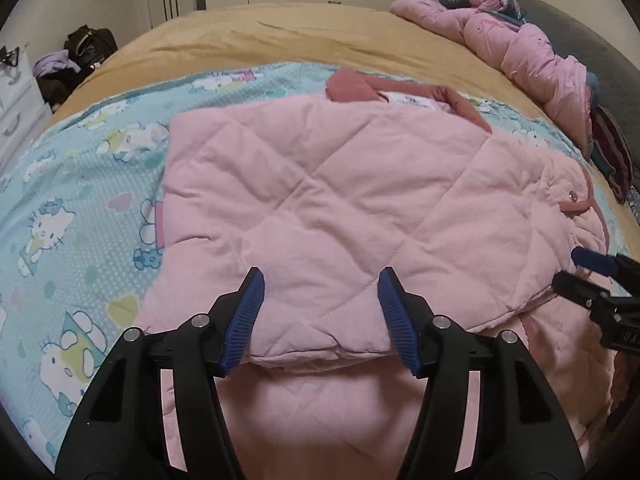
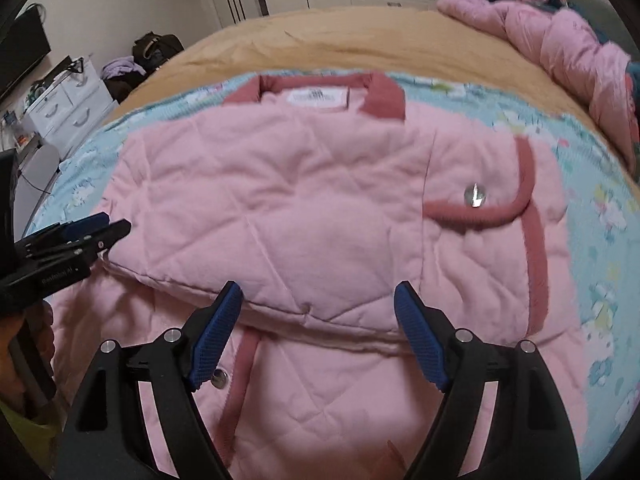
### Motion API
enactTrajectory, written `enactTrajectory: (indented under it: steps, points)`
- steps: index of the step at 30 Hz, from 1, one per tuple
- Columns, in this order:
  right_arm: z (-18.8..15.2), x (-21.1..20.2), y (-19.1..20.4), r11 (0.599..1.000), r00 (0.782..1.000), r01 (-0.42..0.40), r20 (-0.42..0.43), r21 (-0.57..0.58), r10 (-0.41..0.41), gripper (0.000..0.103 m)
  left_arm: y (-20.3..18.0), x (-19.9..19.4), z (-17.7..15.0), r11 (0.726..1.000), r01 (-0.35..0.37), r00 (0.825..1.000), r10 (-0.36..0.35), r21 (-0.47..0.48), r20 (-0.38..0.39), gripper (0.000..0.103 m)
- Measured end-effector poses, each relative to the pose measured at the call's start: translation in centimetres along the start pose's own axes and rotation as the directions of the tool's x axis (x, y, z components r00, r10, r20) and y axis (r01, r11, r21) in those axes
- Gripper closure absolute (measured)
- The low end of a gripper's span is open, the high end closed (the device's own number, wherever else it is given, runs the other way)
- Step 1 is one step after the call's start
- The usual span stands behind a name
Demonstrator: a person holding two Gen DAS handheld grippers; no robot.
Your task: Fold large clothes
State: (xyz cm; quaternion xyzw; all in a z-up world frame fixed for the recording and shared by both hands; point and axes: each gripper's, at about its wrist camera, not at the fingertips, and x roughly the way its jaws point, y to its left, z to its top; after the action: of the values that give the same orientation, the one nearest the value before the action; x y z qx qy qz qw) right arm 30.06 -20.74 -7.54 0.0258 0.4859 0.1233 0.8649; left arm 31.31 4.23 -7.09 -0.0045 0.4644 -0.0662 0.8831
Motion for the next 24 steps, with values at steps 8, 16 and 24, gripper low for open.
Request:
enactTrajectory:
  steps: [8, 16, 24]
  points:
    - [-0.7, -5.1, 0.6, 0.997, 0.988, -0.077, 0.138, 0.023, 0.073, 0.005, 0.0, -3.5, -0.5, 0.999, 0.014, 0.999, -0.012, -0.042, 0.05, 0.013]
    - [-1.9, -10.7, 0.8, 0.995, 0.966, -0.098, 0.241, 0.021, 0.09, 0.004, -1.3, -7.5, -1.0, 0.997, 0.057, 0.997, -0.054, -0.044, 0.052, 0.009]
    - [-3.2, -15.2, 0.7, 0.994, 0.945, -0.109, 0.312, 0.022, 0.096, 0.004, -1.6, -12.2, -2.2, 0.994, 0.085, 0.988, -0.075, -0.072, 0.132, 0.009]
